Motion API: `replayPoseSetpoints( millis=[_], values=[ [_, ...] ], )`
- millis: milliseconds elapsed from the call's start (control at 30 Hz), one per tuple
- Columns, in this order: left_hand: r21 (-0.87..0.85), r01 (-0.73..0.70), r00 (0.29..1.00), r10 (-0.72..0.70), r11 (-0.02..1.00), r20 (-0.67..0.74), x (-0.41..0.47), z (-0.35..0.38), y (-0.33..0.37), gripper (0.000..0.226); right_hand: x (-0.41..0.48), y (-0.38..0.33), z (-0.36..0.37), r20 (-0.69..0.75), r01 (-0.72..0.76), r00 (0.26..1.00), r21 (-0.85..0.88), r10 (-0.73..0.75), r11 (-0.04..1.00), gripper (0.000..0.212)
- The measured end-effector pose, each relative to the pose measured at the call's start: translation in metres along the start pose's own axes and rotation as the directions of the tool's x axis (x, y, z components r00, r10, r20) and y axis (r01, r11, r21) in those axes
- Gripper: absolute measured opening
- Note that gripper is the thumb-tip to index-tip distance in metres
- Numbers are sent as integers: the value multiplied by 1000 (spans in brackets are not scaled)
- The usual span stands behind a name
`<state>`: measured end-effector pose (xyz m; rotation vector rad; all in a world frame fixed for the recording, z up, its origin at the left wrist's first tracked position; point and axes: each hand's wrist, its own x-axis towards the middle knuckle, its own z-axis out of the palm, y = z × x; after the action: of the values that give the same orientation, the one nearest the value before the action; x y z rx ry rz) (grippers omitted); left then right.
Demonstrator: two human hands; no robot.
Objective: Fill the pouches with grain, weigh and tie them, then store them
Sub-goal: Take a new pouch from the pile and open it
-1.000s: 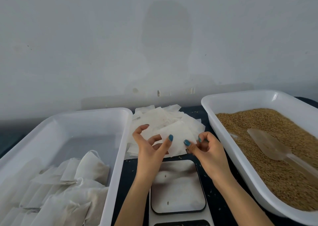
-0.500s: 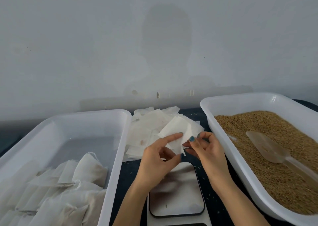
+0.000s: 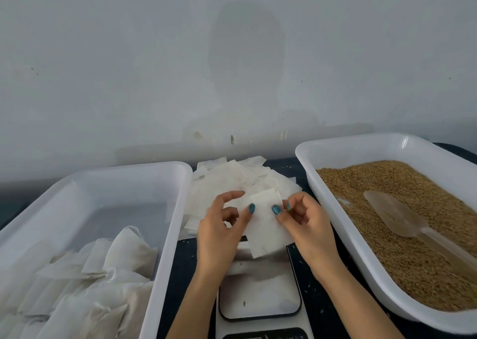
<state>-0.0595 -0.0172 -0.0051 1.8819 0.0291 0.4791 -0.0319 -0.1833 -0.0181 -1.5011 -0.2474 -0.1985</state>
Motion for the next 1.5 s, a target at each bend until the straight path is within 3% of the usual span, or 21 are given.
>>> replayPoseSetpoints(
  millis=[67,167,267,300,333,400,433,500,600,733,900,1133,1500],
  values=[
    [-76,22,999,-25,997,-36,1,-2,3,12,0,0,-1,21,52,999,-114,-49,992,31],
    [-105,-7,993,-6,994,-120,1,-5,4,14,-5,-4,2,20,114,993,-242,-113,963,26],
    [97,-178,965,193,979,-178,-6,-1,6,30,-7,-9,4,-13,192,976,-410,-216,892,11],
    [229,-263,933,307,937,-186,-8,1,7,37,-9,-12,6,-4,174,982,-374,-190,911,8],
    [372,-354,881,439,858,-176,-10,2,8,40,-10,-14,7,17,131,991,-294,-132,947,19],
    [571,-525,721,686,631,-94,-10,4,6,31,-10,-19,11,84,-24,996,-78,31,997,36],
    [605,-589,646,762,537,-47,-10,4,5,25,-10,-22,13,94,-97,991,6,96,995,39],
    [619,-640,580,815,455,0,-10,3,4,21,-9,-23,13,77,-181,982,104,173,978,36],
    [618,-642,592,806,453,25,-11,3,3,24,-7,-20,9,67,-219,975,156,210,963,18],
    [603,-619,644,765,503,24,-10,4,2,25,-5,-18,5,41,-261,965,181,258,948,11],
    [516,-608,739,668,604,89,-13,8,6,34,-6,-21,4,14,-199,980,140,199,970,22],
    [496,-597,755,650,630,84,-14,7,3,20,-10,-23,8,-21,-69,997,-31,69,997,33],
    [499,-544,824,543,675,163,-17,9,9,11,-13,-23,8,34,56,998,-295,-48,954,25]
  ],
)
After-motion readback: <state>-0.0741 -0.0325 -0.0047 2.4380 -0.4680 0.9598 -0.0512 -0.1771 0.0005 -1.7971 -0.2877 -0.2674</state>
